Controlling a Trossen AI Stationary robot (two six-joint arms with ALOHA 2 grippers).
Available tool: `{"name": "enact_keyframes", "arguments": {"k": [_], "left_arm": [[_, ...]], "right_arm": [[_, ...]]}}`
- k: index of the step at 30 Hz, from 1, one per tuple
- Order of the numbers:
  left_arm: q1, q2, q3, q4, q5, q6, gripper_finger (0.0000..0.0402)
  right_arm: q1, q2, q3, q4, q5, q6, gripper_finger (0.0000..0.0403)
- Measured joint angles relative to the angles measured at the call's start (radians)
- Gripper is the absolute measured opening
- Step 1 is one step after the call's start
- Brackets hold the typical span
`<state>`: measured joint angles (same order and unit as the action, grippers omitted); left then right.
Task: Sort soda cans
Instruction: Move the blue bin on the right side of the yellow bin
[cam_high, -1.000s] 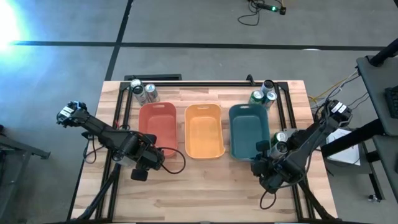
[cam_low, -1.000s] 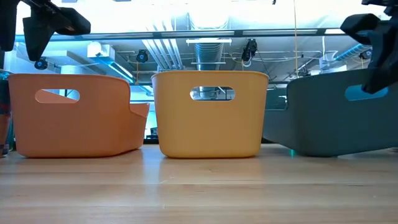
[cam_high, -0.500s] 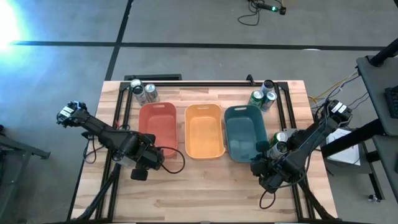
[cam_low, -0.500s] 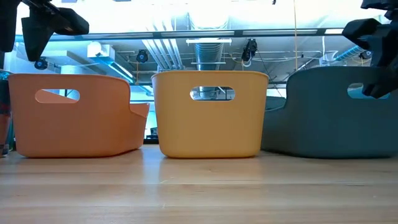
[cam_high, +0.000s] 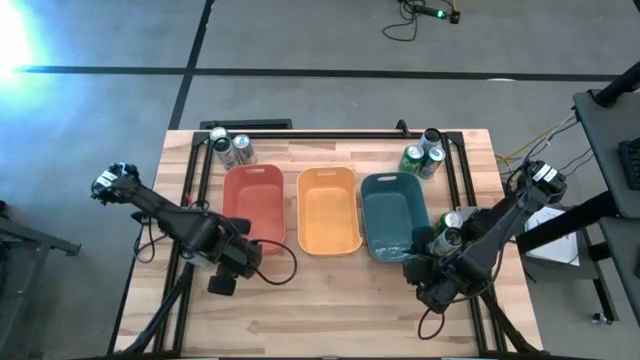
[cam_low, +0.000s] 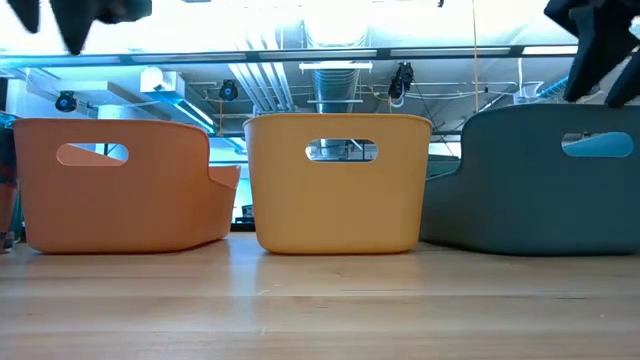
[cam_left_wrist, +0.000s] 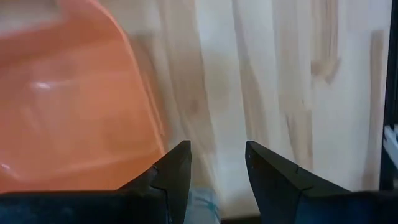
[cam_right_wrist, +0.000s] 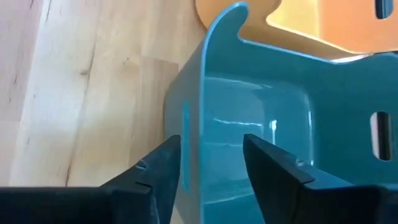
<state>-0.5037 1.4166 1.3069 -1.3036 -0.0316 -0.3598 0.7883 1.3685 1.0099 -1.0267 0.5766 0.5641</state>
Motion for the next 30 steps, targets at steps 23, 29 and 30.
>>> {"name": "enact_keyframes", "arguments": {"k": [23,29,30], "left_arm": [[0.008,0.110,0.064,0.640,-0.299,-0.087,0.0137],[0.013,0.203,0.106,0.697,-0.300,-0.086,0.0137],[0.015,0.218,0.121,0.697,-0.299,-0.085,0.0137]], "right_arm": [[-0.144,0.005,-0.013,0.201,-0.109,0.027,0.0104],[-0.168,0.003,-0.028,0.203,-0.165,0.017,0.0026],[-0.168,0.001,-0.028,0.203,-0.166,0.016,0.0018]]}}
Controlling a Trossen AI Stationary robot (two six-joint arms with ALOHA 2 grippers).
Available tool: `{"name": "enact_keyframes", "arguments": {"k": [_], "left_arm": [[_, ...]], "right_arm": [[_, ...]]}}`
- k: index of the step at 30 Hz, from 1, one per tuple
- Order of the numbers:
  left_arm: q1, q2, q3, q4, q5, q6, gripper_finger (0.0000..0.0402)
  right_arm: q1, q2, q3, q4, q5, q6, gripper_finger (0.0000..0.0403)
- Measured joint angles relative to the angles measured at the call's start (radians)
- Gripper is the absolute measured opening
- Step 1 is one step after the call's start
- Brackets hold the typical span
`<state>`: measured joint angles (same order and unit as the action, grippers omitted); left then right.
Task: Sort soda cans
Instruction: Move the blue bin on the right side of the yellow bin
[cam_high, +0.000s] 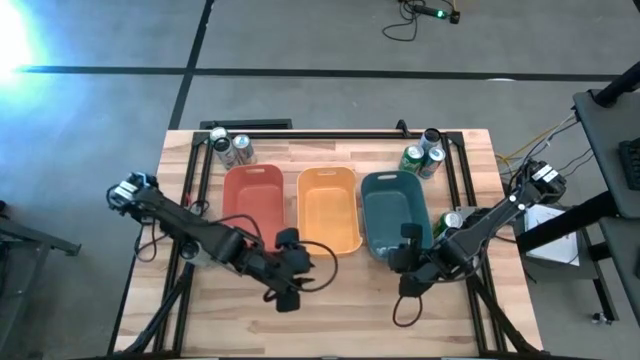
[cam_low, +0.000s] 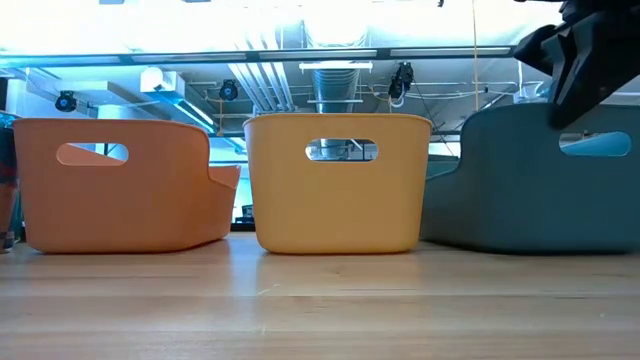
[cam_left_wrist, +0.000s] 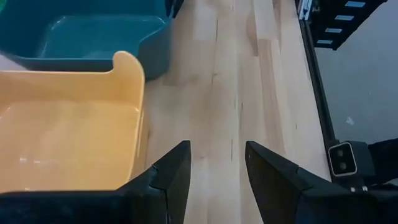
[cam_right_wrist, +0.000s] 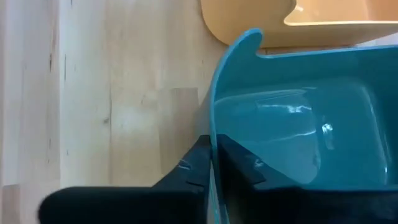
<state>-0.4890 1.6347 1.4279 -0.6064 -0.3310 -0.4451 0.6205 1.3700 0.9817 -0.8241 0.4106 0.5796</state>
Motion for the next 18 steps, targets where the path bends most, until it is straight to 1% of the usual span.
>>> {"name": "enact_keyframes", "arguments": {"k": [6,10,15,18], "left_arm": [[0.001,0.081,0.087,0.003,0.000,0.056,0.0137],[0.002,0.107,0.132,0.000,-0.001,0.077,0.0137],[0.005,0.116,0.136,-0.009,-0.002,0.072,0.0137],[0.022,0.115,0.118,-0.014,-0.003,0.022,0.0137]], "right_arm": [[-0.002,-0.008,0.001,-0.001,-0.003,-0.001,0.0013],[-0.003,-0.008,0.001,-0.009,-0.003,-0.002,0.0013],[-0.008,-0.008,-0.002,-0.015,-0.001,-0.009,0.0013],[-0.008,-0.008,-0.002,-0.017,0.000,-0.016,0.0013]]}}
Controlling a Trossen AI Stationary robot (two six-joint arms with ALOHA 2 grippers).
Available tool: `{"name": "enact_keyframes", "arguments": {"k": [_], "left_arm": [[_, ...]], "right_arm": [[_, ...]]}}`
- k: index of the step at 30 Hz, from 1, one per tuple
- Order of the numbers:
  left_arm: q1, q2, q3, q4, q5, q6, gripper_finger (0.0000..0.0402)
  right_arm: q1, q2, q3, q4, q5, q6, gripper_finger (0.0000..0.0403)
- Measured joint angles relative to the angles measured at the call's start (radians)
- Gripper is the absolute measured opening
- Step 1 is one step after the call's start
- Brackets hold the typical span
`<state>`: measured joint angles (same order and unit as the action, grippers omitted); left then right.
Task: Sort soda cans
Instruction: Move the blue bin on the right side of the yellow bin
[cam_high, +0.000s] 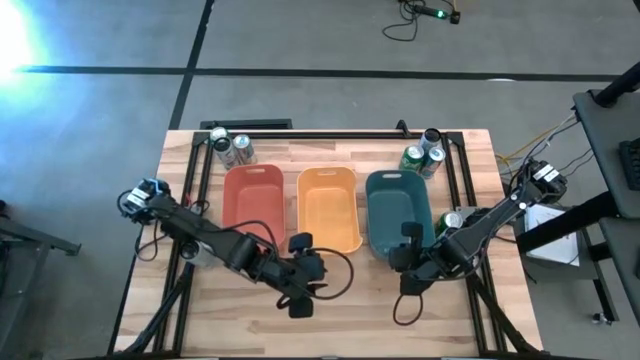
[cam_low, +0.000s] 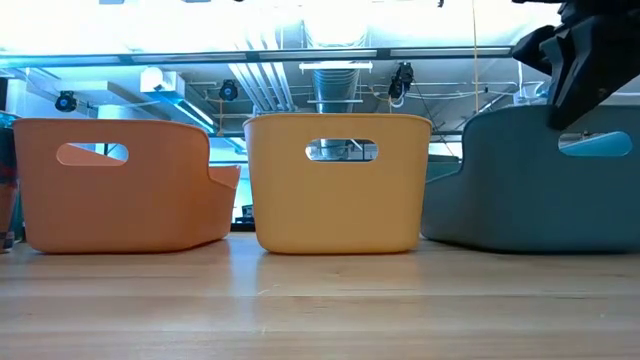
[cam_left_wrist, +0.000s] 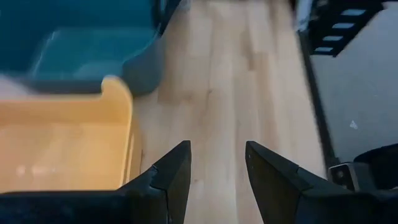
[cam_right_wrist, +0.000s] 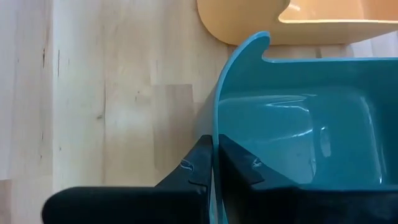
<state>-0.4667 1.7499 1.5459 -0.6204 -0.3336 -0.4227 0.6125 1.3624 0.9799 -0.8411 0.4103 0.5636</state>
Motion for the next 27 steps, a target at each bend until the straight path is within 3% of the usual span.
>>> {"name": "enact_keyframes", "arguments": {"k": [5,12,18,27], "left_arm": [[0.038,0.001,-0.026,0.010,0.001,-0.022,0.0137],[0.108,0.038,-0.030,-0.009,0.117,0.018,0.0137],[0.125,0.069,-0.047,-0.041,0.135,0.070,0.0137],[0.180,0.070,-0.179,0.002,0.195,0.039,0.0137]], "right_arm": [[0.000,-0.001,0.023,0.002,0.000,-0.012,0.0034],[0.000,-0.001,0.068,-0.004,0.001,-0.040,0.0114],[0.004,-0.001,0.111,-0.037,0.000,-0.032,0.0168],[0.005,-0.001,0.157,-0.041,-0.018,0.016,0.0190]]}}
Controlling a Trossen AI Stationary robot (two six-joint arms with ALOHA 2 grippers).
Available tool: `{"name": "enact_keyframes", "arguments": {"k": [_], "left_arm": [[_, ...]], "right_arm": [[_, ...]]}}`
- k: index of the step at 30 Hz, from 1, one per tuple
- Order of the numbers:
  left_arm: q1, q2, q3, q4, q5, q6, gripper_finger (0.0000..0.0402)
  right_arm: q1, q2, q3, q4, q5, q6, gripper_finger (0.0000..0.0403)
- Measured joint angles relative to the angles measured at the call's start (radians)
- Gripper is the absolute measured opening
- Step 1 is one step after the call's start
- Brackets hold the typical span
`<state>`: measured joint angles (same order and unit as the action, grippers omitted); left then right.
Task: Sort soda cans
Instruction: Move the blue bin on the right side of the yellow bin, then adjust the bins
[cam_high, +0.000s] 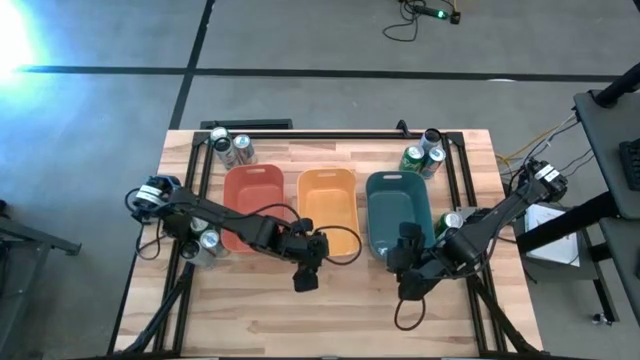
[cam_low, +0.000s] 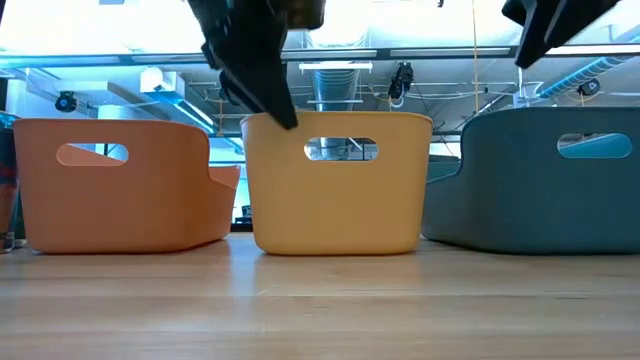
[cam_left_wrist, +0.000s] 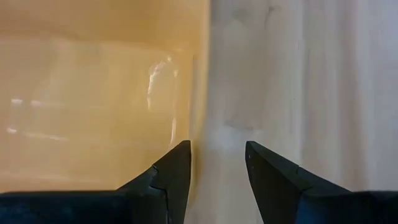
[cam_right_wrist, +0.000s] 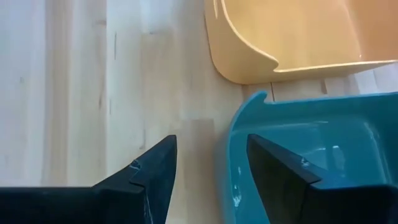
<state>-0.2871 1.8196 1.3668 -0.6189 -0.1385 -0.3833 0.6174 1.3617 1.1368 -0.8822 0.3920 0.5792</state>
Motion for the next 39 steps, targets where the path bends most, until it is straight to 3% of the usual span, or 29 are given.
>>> {"name": "enact_keyframes", "arguments": {"k": [7,17,39], "left_arm": [[0.015,0.000,-0.016,-0.007,-0.015,0.001,0.0136],[0.022,-0.001,-0.022,-0.052,-0.001,0.028,0.0101],[0.022,-0.037,-0.022,-0.062,0.018,0.030,0.0103]], "right_arm": [[0.000,0.001,0.037,0.005,-0.005,-0.006,0.0172],[0.000,0.001,0.047,0.005,-0.007,-0.013,0.0155],[0.000,0.001,0.047,0.005,0.007,-0.014,0.0185]]}}
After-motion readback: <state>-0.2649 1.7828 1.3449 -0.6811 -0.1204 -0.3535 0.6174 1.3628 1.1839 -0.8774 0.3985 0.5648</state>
